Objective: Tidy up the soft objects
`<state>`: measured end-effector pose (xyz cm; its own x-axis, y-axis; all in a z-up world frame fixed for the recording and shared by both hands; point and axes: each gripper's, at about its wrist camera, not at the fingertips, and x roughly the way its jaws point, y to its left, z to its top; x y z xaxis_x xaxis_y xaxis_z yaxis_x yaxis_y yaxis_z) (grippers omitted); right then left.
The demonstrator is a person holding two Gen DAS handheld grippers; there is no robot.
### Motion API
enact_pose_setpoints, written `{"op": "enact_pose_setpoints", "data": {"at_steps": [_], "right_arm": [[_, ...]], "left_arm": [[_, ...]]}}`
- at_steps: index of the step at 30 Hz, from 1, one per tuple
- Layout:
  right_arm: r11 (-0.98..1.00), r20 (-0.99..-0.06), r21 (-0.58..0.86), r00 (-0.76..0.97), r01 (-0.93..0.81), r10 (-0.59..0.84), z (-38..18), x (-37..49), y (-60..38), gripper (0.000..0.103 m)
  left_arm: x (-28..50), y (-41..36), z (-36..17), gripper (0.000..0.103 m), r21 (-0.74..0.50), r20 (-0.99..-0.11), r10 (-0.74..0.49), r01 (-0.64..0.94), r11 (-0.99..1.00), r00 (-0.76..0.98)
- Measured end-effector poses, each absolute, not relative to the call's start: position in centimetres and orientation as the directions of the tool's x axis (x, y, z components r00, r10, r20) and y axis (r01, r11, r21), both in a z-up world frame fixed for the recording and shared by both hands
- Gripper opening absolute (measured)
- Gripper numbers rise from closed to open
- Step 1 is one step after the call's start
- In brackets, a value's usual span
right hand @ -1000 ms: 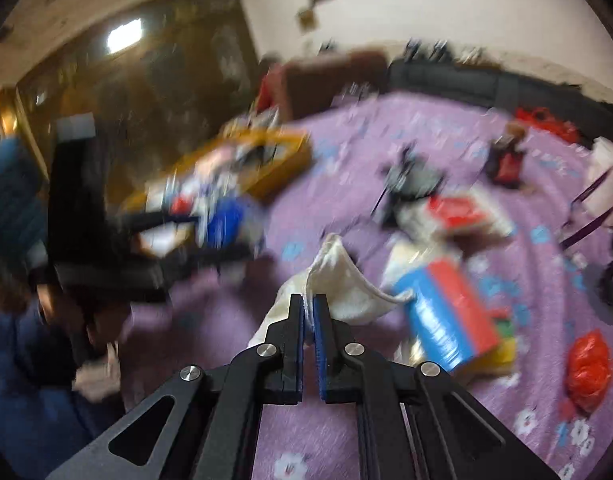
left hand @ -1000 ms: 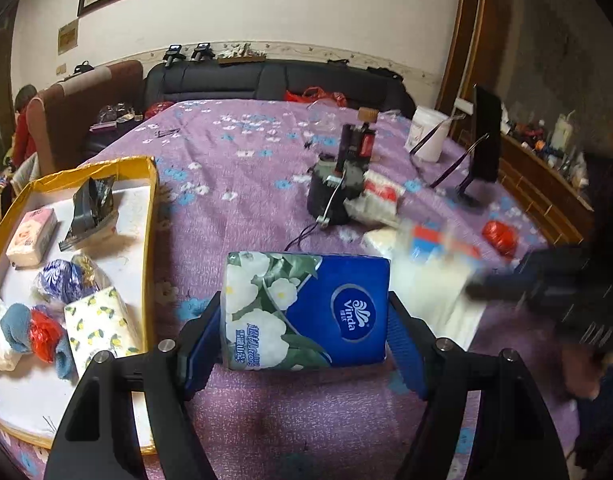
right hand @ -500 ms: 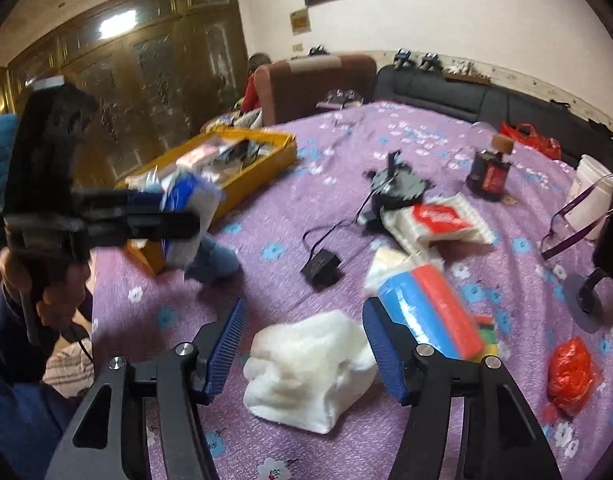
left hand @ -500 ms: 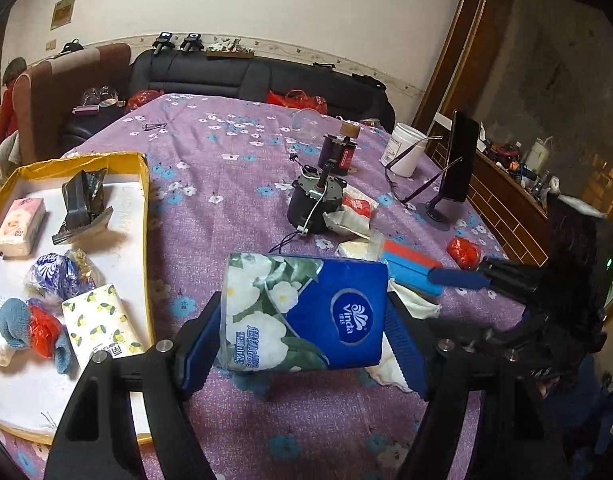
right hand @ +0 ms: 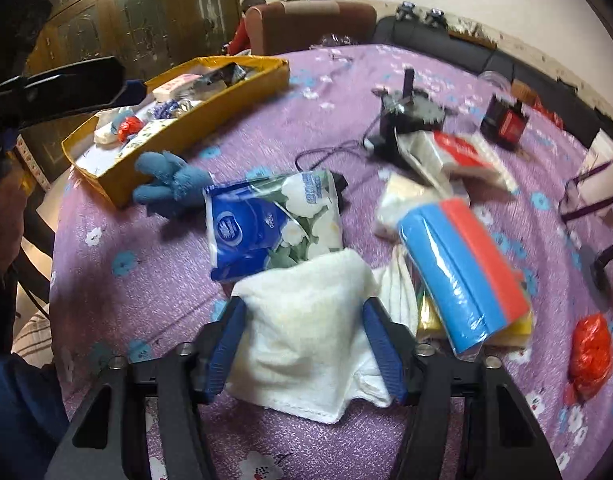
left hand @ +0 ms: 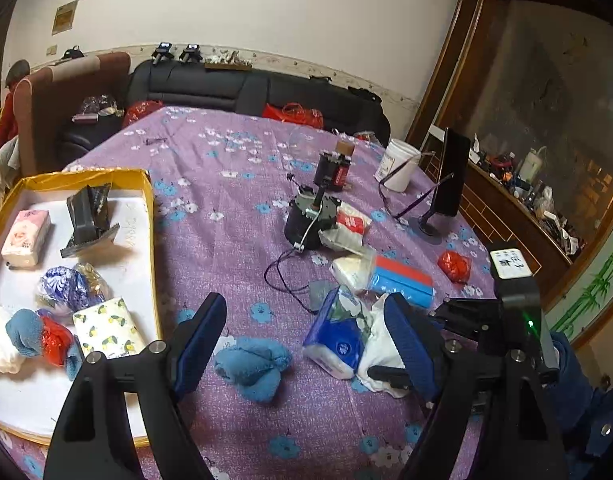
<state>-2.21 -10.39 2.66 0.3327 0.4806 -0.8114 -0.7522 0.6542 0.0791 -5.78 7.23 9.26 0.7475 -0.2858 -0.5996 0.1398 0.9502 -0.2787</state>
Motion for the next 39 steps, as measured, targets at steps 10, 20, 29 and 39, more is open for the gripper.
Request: {"op": "enact_pose_setpoints", "data": {"at_steps": [10, 20, 29, 39], "right_arm": [[0.659, -0.704, 0.155, 0.386, -0.736, 0.596, 6.2, -2.2, -12.9, 0.015], [0.641, -0.628, 0.246, 0.383, -0.727, 0.677, 8.1, -2.1, -14.0, 0.016], [0.626, -0.616, 0.283, 0.363, -0.727, 0.7, 7.9, -1.9, -14.2, 0.016], [0.64, -0.595, 0.323, 0.376, -0.697, 0.71, 8.1, -1.3, -14.9, 0.016]], "left_arm": [[-4.9, 4.8, 7.0, 0.089, -0.074, -0.72, -0.153, 0.145, 0.987, 0.677], [-3.6, 5.0, 4.3, 0.068, 0.041, -0.768, -0.033, 0.102, 0.994, 0.639], [-3.0, 4.5, 2.0, 0.05, 0.079, -0.803, -0.005, 0.115, 0.99, 0.596], [-4.3, 4.7, 4.8, 0.041, -0.006, -0.735, -0.078, 0.109, 0.994, 0.674]]}}
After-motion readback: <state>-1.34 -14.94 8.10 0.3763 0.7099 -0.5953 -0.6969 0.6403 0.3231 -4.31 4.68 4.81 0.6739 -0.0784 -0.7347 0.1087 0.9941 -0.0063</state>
